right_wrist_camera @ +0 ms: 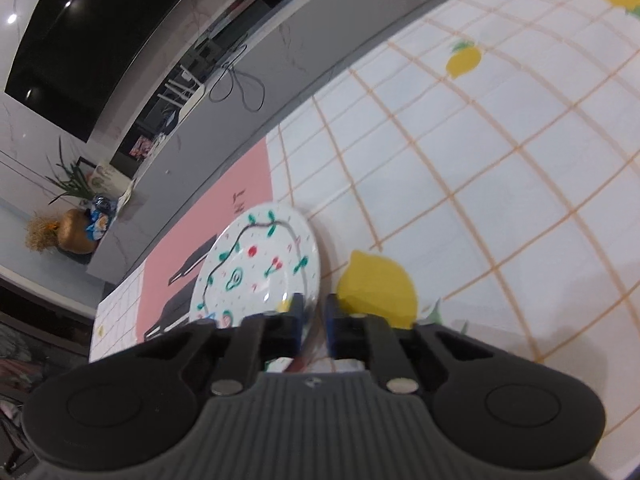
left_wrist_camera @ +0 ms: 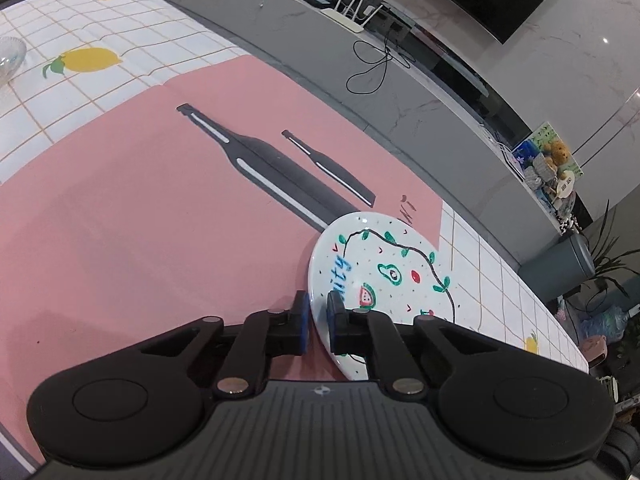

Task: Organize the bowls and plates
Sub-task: 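Close both grippers on the white plate rim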

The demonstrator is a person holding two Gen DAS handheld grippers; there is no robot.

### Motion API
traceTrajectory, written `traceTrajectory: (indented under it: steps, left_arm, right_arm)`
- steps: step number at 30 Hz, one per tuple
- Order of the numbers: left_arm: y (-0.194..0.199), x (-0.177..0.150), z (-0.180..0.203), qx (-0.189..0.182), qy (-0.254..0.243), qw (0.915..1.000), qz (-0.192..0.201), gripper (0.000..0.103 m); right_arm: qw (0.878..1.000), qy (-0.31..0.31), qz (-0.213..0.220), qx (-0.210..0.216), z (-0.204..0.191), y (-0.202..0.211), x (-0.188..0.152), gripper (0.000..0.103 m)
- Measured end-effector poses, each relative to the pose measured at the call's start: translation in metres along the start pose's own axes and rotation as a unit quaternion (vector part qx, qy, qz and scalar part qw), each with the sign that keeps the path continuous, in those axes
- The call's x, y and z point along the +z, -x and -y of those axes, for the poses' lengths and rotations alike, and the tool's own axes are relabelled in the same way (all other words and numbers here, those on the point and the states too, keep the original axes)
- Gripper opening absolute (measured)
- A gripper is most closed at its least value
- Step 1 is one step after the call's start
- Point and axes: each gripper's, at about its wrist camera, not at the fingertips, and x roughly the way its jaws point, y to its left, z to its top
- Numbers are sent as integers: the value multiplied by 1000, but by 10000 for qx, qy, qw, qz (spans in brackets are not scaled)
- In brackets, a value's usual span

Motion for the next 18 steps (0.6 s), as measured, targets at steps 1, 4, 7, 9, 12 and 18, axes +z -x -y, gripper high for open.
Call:
traceTrajectory:
  steps: [1,4,7,9,12,18]
  left_arm:
    - [0,0,0,6,-15,10000,-26,9]
    - [8,-4,4,139,-121,9998,-83,9]
    - [21,-9,5,178,-131,9996,-156,9]
    - [31,-15,4,167,-115,9995,-229,9]
    - [44,-25,0,177,-127,9991,-371,9]
    - [70,-46,-8,156,-238,9980,-567,8]
  right_arm:
    - [10000,16,23,-20,-1,1,-1,3]
    - [9999,87,10,-105,-3,6,-5,3]
    - [9999,91,-20,-108,-2,17,-10,3]
    - [9999,50,-40,-129,1,28,-15,3]
    - [9998,59,-91,-193,5,44,-26,3]
    - [9991,14,-182,-386,13,74,-55,2]
